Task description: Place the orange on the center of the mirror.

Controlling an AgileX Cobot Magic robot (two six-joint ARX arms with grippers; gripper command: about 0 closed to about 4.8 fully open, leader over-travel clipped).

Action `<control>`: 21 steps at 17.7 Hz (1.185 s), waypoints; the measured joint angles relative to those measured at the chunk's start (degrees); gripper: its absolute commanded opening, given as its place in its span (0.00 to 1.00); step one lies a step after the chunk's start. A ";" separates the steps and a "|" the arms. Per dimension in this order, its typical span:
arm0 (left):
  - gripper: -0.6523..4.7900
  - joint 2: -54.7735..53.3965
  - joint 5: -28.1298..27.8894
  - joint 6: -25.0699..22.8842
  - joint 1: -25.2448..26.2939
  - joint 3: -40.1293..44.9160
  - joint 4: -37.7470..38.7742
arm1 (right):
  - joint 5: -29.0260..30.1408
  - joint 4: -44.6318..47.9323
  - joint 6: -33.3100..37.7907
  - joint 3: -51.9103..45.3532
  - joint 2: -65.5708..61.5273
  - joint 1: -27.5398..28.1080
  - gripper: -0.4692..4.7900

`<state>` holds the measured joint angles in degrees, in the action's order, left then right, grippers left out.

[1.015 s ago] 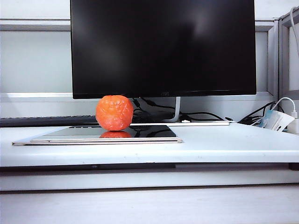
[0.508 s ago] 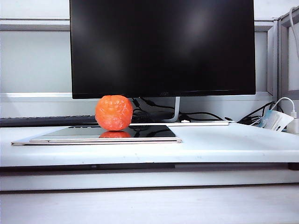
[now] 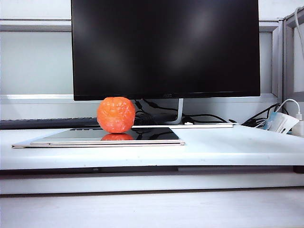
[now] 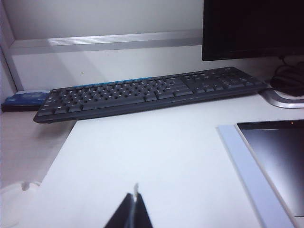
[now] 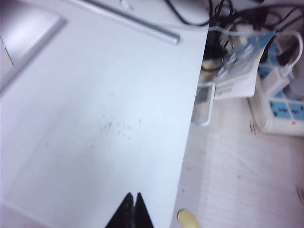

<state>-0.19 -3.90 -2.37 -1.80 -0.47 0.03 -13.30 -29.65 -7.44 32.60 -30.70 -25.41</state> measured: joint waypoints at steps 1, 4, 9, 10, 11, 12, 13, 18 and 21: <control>0.11 0.00 0.00 0.00 0.00 0.00 0.04 | 0.17 -1.27 -0.04 -0.02 1.20 0.55 0.09; 0.11 0.00 0.02 0.00 0.00 0.00 0.02 | 10.19 -2.64 0.81 -0.48 10.34 11.80 0.09; 0.11 0.00 0.02 0.00 0.00 0.00 0.04 | 22.62 10.82 1.44 -12.59 23.78 31.06 0.09; 0.11 0.00 0.00 0.00 0.00 0.00 0.02 | 22.53 13.44 1.46 -15.63 25.55 31.93 0.09; 0.11 0.00 0.00 0.00 0.00 0.00 0.02 | 22.27 16.41 1.55 -18.05 26.23 32.52 0.09; 0.11 0.00 0.00 0.02 0.00 0.00 0.04 | 22.01 19.54 2.27 -20.55 26.95 32.54 0.09; 0.11 0.00 0.00 0.00 0.00 0.00 0.02 | 21.94 20.94 3.21 -22.25 27.12 32.48 0.09; 0.11 0.00 0.00 0.00 0.00 0.00 0.04 | 21.97 27.39 5.75 -28.35 28.17 29.53 0.09; 0.11 0.00 0.02 0.00 0.00 0.00 0.02 | 21.99 29.22 6.21 -31.30 29.99 27.02 0.09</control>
<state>-0.19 -3.88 -2.37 -1.80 -0.47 0.05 8.69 -0.43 -1.23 1.30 -0.71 1.61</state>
